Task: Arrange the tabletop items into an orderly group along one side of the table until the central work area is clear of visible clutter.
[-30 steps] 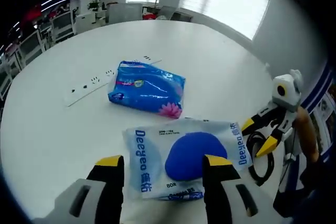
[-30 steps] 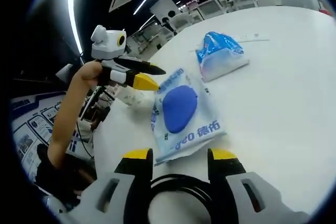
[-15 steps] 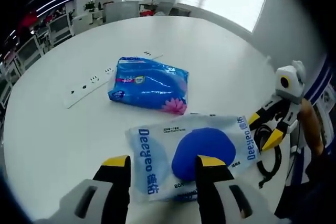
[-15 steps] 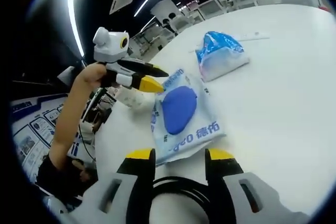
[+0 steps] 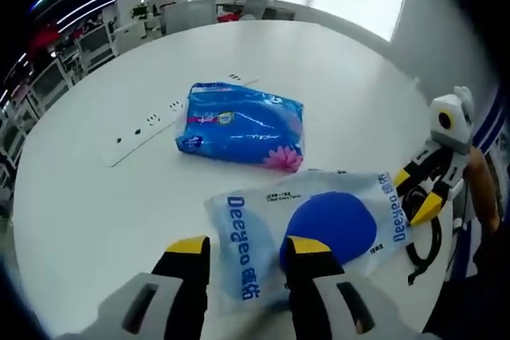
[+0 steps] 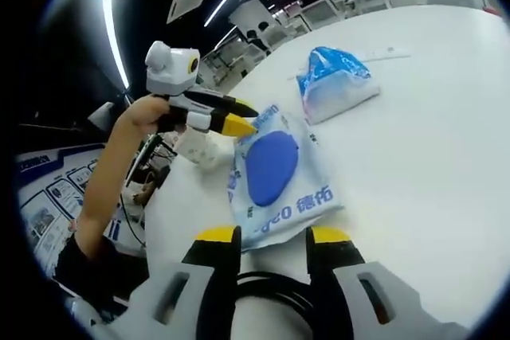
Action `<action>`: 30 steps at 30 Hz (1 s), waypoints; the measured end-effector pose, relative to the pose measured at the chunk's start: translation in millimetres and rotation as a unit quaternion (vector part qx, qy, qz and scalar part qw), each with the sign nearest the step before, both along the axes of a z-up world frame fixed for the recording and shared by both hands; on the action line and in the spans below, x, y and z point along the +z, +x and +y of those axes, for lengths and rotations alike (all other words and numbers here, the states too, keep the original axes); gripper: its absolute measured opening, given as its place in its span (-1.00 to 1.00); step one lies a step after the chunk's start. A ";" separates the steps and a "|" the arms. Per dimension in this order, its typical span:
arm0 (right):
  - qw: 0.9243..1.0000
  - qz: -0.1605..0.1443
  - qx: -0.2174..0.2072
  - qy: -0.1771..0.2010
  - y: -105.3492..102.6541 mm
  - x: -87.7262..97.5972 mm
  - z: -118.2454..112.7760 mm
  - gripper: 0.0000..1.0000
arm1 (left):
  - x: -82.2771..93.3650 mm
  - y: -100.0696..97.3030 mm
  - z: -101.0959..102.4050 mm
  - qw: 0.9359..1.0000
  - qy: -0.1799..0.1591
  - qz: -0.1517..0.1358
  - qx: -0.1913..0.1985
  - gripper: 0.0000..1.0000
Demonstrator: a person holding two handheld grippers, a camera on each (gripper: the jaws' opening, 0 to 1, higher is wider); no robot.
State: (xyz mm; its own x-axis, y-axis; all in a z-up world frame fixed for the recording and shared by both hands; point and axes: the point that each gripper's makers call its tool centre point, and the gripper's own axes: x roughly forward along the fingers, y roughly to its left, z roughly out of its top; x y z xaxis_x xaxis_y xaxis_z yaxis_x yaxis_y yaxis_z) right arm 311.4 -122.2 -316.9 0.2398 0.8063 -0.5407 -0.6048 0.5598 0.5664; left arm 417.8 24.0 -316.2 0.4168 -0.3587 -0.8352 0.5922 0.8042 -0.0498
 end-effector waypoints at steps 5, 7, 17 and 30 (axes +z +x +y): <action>1.000 -0.002 0.004 -0.002 1.5 -2.4 0.2 -0.44 | -3.5 -4.5 -1.4 1.000 0.001 0.007 -0.001 -0.32; 1.000 0.001 0.002 0.002 0.4 -3.1 1.5 -0.45 | -5.4 -6.3 -0.9 1.000 0.005 0.012 -0.003 -0.37; 1.000 0.006 -0.002 0.012 -0.7 -4.2 4.0 -0.52 | -11.1 -7.8 2.9 1.000 0.025 0.016 -0.006 -0.50; 0.999 0.016 -0.012 0.031 4.8 -2.9 5.0 -0.64 | -10.1 -10.8 2.8 0.998 0.050 0.013 -0.019 -0.66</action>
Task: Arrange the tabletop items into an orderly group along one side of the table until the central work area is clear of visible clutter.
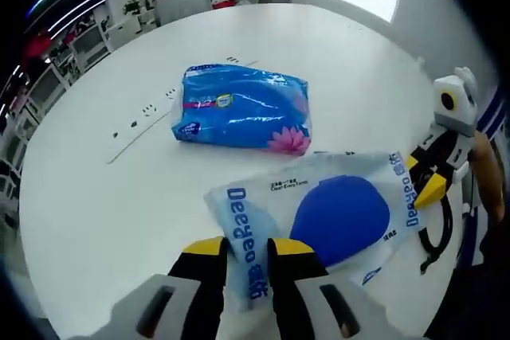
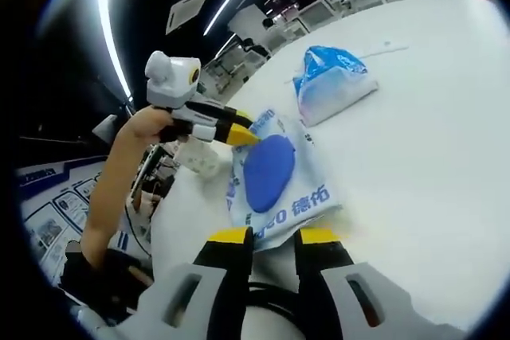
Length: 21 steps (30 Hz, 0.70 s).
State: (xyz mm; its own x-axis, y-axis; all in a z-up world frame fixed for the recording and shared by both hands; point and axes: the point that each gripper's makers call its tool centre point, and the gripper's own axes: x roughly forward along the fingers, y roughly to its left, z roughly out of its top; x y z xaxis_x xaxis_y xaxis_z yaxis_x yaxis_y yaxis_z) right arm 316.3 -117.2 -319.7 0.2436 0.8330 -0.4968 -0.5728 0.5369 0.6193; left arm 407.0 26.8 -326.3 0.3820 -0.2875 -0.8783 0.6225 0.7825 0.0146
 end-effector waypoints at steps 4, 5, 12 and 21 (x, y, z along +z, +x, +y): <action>1.000 0.001 -0.001 0.003 1.0 0.8 -0.4 -0.71 | -1.0 -0.6 0.9 1.000 -0.001 0.000 0.002 -0.77; 1.000 0.000 -0.003 0.003 1.6 1.2 -0.8 -0.74 | -0.9 -0.9 0.9 1.000 -0.001 0.001 0.003 -0.79; 1.000 -0.002 -0.012 0.018 3.9 5.9 -0.9 -0.85 | -0.2 -4.9 0.9 1.000 0.020 -0.005 -0.011 -0.91; 0.999 -0.001 -0.020 0.030 8.2 10.6 -3.5 -0.91 | 1.4 -8.3 -2.0 1.000 0.011 -0.004 -0.015 -1.00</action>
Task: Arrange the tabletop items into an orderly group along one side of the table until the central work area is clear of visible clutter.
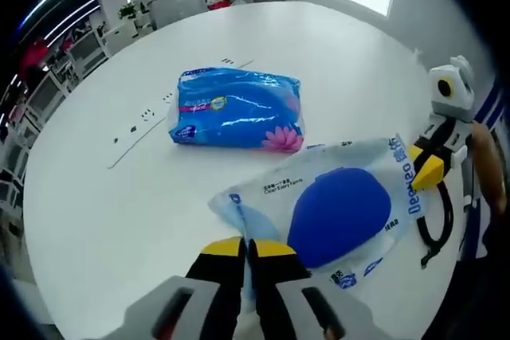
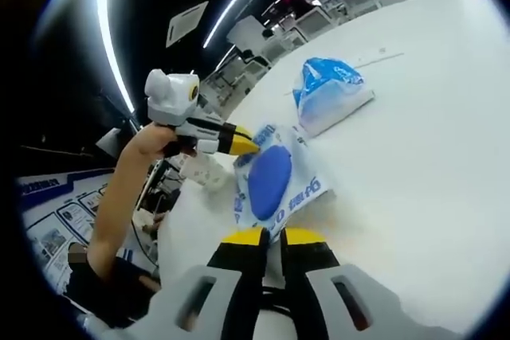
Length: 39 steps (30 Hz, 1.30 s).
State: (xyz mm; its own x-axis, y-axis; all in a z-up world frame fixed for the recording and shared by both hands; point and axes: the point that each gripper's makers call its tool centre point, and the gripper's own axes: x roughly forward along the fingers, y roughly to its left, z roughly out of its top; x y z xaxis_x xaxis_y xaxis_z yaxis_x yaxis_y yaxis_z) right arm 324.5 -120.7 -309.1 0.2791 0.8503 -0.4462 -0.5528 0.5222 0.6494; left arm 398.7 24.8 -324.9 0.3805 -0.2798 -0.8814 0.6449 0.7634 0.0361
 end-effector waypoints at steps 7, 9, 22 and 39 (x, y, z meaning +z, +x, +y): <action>1.000 -0.005 -0.005 0.005 -0.8 4.5 -3.6 -1.00 | 3.1 -5.7 -2.2 1.000 0.001 0.002 -0.010 -1.00; 1.000 -0.004 -0.007 0.010 -3.1 6.6 -3.9 -1.00 | 3.7 -7.6 -2.2 1.000 0.003 0.002 -0.013 -1.00; 1.000 0.001 -0.008 0.021 -6.2 22.1 -5.7 -1.00 | 21.1 -22.0 0.9 0.999 0.017 -0.006 -0.027 -1.00; 1.000 -0.003 -0.021 0.005 -6.4 21.4 -6.7 -1.00 | 21.6 -29.4 5.1 0.999 0.029 0.000 -0.041 -0.99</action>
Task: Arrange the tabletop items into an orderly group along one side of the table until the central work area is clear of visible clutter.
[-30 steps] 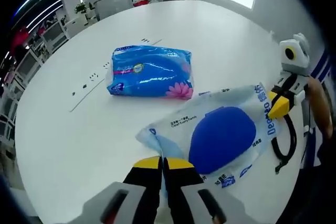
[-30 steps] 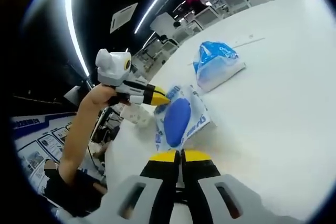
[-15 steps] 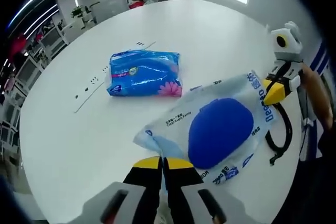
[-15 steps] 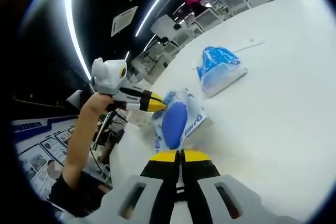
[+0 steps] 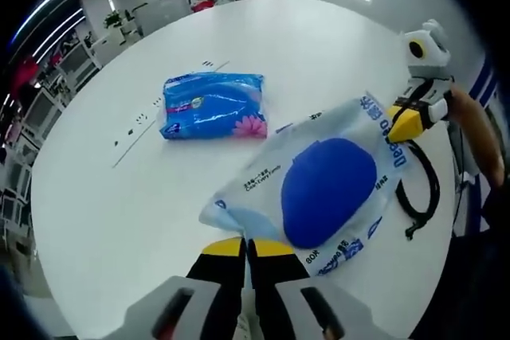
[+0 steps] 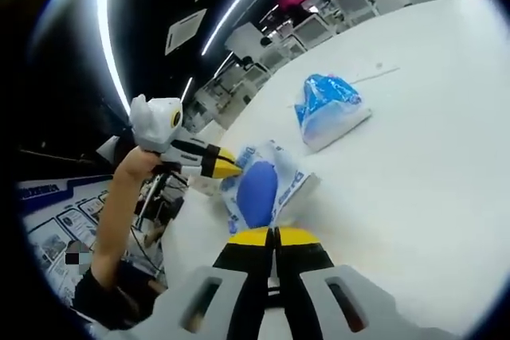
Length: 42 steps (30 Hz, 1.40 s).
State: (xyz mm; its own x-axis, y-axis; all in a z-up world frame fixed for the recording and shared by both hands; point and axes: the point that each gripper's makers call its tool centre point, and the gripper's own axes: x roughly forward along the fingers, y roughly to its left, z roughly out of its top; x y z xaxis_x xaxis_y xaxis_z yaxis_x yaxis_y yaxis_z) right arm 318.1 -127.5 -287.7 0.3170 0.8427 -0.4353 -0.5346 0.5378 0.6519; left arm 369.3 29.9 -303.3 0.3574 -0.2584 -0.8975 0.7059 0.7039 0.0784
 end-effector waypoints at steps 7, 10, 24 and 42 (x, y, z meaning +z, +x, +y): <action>1.000 0.000 -0.003 -0.005 1.2 -2.4 1.2 -1.00 | 1.8 -7.0 3.0 1.000 0.008 0.003 -0.006 -0.98; 1.000 0.001 -0.006 -0.005 2.5 -3.5 2.0 -1.00 | 1.3 -8.6 4.8 1.000 0.014 0.006 -0.010 -0.98; 1.000 0.003 -0.013 -0.014 21.8 -7.9 2.4 -1.00 | -1.9 -18.3 10.1 0.999 0.020 0.016 -0.020 -0.96; 0.999 -0.001 -0.022 -0.029 34.0 -10.8 0.3 -1.00 | -4.9 -32.2 10.6 0.999 0.012 0.020 -0.032 -0.95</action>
State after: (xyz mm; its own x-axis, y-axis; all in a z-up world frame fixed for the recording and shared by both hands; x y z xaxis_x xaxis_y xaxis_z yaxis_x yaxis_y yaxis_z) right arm 352.0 -127.2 -298.6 0.3544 0.8010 -0.4824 -0.5105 0.5980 0.6179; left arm 337.1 40.6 -308.1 0.3045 -0.2580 -0.9169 0.7524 0.6554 0.0655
